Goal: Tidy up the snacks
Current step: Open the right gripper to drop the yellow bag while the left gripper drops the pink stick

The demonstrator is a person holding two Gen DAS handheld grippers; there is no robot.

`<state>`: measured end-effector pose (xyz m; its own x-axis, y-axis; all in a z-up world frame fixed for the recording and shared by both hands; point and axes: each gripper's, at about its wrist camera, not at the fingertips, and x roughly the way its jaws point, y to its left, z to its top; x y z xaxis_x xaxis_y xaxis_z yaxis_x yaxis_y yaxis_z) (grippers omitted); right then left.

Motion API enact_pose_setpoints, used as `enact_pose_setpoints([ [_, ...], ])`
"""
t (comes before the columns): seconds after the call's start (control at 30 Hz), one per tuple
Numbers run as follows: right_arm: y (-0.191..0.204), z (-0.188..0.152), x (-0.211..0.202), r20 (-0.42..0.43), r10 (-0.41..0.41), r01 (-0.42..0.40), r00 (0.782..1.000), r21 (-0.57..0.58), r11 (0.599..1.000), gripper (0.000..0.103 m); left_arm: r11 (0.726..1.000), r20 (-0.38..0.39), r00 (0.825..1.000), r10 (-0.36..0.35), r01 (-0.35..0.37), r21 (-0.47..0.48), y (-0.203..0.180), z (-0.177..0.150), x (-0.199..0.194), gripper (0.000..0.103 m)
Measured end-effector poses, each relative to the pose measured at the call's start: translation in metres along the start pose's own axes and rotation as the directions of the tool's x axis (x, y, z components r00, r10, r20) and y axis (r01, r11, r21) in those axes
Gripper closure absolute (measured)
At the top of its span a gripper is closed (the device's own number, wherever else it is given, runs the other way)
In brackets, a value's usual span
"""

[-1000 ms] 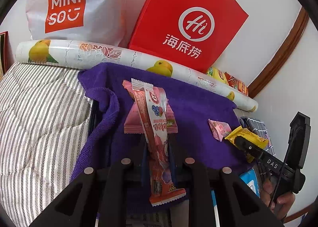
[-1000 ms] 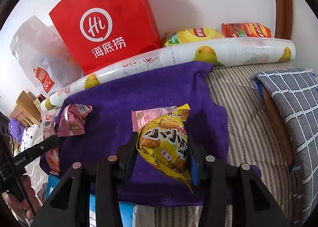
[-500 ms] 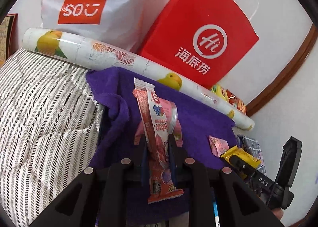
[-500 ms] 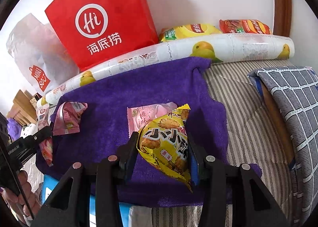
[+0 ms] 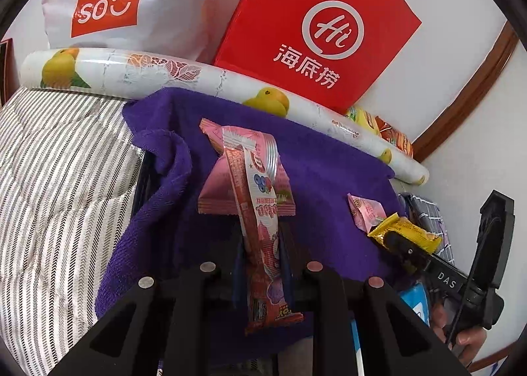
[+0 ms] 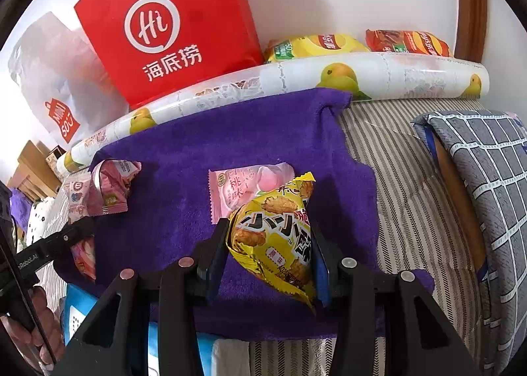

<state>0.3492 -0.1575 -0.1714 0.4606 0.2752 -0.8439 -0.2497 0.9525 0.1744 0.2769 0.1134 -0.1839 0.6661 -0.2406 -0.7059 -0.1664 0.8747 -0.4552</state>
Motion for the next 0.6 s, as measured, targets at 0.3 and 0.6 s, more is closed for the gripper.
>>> enact_pose_setpoints([
  [0.3,0.009,0.002,-0.020,0.065,0.036,-0.034,0.997,-0.037,0.999,0.032,1.000,0.002,1.000,-0.002,0.002,0.003,-0.003,0.002,-0.008,0.045],
  [0.6,0.011,0.003,-0.039,0.147,0.076,-0.072,0.986,-0.031,0.997,0.030,0.998,0.067,0.997,0.028,-0.032,0.048,-0.013,0.001,-0.019,0.040],
])
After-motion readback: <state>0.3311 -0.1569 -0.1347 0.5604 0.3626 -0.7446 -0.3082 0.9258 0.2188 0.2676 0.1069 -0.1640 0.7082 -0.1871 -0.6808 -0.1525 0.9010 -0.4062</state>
